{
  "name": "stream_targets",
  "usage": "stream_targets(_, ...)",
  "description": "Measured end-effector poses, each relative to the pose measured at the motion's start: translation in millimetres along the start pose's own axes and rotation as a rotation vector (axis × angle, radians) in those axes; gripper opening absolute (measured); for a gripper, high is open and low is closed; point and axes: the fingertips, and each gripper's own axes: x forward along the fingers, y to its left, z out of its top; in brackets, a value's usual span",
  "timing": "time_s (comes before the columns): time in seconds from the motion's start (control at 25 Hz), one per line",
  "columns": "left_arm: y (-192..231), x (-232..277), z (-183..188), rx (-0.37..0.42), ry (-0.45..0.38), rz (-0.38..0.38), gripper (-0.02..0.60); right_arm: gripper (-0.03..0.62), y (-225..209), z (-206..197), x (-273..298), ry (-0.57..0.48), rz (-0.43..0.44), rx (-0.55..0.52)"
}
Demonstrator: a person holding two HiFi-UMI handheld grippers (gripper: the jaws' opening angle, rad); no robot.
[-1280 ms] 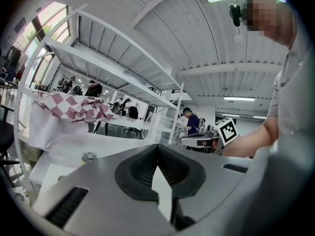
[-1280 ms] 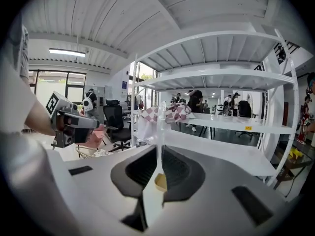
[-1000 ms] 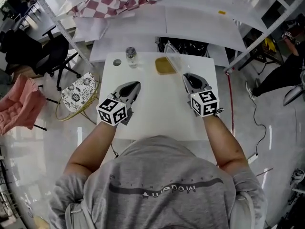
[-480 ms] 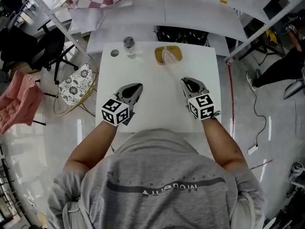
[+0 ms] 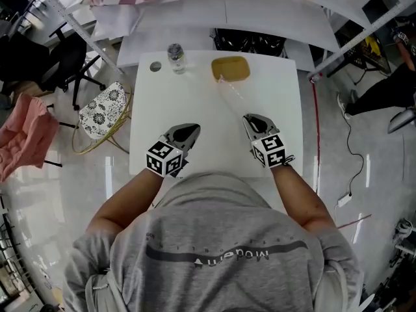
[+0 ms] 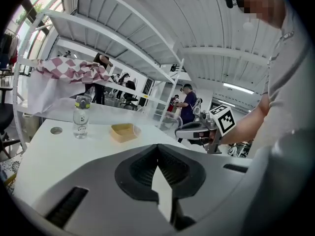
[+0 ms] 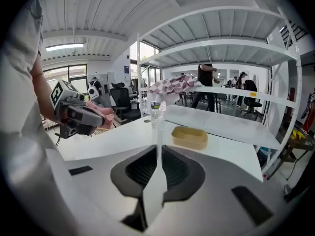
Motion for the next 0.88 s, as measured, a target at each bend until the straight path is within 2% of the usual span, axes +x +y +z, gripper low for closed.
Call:
stream_targets(0.32,4.8,2.9,-12.0,-0.011,0.02,0.006,0.009,0.043,2.8,-23.1,3.3,0.041,0.007,0.022)
stream_targets(0.88,9.7,3.6,-6.1,-0.015,0.012,0.015,0.009,0.043,0.7,-20.6,3.0,0.047,0.014,0.017)
